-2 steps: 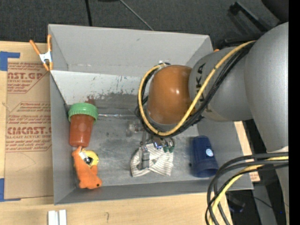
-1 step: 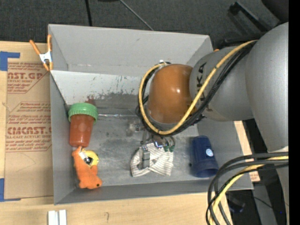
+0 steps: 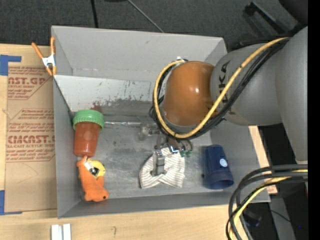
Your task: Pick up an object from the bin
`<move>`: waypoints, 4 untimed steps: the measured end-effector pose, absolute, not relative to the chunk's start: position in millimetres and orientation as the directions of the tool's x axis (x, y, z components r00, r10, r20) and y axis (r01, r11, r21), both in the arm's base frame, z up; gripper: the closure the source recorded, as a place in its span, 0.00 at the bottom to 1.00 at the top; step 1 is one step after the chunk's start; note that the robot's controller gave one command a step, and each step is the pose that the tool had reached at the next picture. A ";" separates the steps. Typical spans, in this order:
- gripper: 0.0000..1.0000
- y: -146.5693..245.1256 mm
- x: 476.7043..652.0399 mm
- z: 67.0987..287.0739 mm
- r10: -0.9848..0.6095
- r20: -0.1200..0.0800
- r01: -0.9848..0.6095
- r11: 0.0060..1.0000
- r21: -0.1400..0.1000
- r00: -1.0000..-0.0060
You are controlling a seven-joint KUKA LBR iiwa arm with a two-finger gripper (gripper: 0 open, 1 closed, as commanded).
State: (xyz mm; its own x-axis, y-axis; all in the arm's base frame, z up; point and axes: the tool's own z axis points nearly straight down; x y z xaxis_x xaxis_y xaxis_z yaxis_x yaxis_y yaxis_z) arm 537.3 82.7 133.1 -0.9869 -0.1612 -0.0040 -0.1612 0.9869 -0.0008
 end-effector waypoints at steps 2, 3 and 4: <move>1.00 31.4 502.3 80.8 -0.317 -0.001 -0.317 0.948 0.001 -0.948; 1.00 37.6 492.0 90.2 -0.305 0.001 -0.305 0.952 0.002 -0.952; 1.00 40.3 496.1 91.7 -0.296 0.000 -0.296 0.955 0.002 -0.955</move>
Offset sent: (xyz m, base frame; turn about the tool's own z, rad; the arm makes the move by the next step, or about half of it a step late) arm 0.0000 0.0000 0.0000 0.0000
